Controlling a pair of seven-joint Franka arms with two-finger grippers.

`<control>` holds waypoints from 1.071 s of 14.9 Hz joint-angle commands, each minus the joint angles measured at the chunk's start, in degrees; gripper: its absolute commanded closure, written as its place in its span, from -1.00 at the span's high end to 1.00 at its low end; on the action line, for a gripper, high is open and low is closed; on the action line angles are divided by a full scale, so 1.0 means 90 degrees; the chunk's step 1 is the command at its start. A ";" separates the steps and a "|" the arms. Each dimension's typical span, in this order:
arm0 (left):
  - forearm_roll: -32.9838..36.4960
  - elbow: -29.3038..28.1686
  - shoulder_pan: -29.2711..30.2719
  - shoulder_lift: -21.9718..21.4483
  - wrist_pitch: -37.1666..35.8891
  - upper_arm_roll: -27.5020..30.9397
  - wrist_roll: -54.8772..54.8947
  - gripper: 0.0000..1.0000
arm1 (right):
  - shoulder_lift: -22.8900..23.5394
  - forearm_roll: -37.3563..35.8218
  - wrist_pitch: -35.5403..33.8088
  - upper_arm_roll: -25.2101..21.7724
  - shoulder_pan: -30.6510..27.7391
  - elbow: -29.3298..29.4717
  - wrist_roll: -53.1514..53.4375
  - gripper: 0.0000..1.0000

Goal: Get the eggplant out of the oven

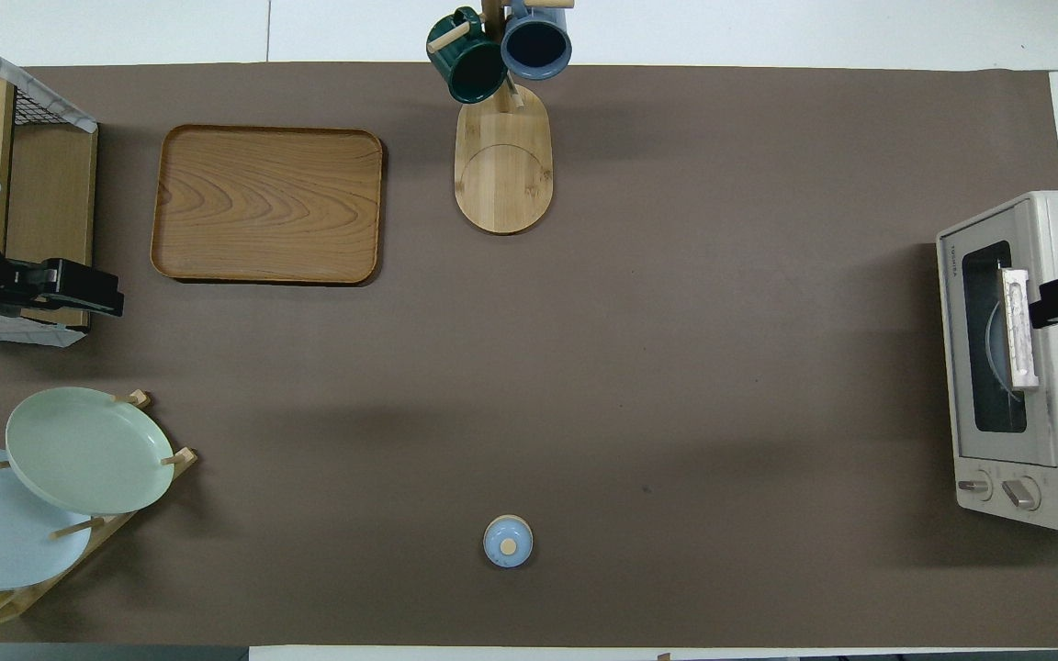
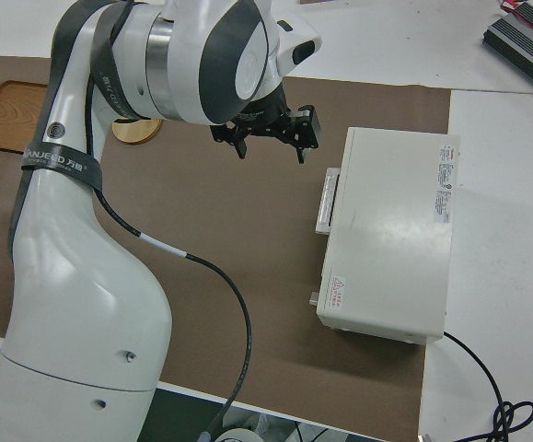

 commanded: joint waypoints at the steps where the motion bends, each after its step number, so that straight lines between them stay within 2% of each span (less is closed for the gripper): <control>1: 0.0135 -0.0005 0.0066 -0.0065 -0.0055 -0.0052 0.0057 1.00 | 0.0081 0.0152 0.0041 -0.0012 -0.0017 0.0124 0.0117 1.00; 9: 0.0135 -0.0005 0.0066 -0.0065 -0.0045 -0.0052 0.0057 1.00 | -0.0007 0.0152 0.0070 0.0027 -0.0017 -0.0012 0.0000 1.00; 10: 0.0135 -0.0005 0.0066 -0.0065 -0.0045 -0.0052 0.0057 1.00 | -0.0036 0.0162 0.0341 0.0027 -0.0007 -0.0177 -0.0107 0.59; 11: 0.0135 -0.0005 0.0066 -0.0065 -0.0045 -0.0052 0.0057 1.00 | -0.0124 0.0162 0.0430 0.0027 -0.0007 -0.0304 -0.0195 -0.21; 12: 0.0135 -0.0005 0.0066 -0.0065 -0.0045 -0.0052 0.0057 1.00 | -0.0153 0.0162 0.0431 0.0027 -0.0036 -0.0354 -0.0215 -0.83; 13: 0.0135 -0.0005 0.0066 -0.0065 -0.0045 -0.0052 0.0057 1.00 | -0.0202 0.0162 0.0460 0.0027 -0.0075 -0.0480 -0.0235 -1.00; 16: 0.0135 -0.0005 0.0066 -0.0065 -0.0045 -0.0052 0.0057 1.00 | -0.0582 0.0172 0.0829 -0.0002 -0.0075 -0.1337 -0.0333 -1.00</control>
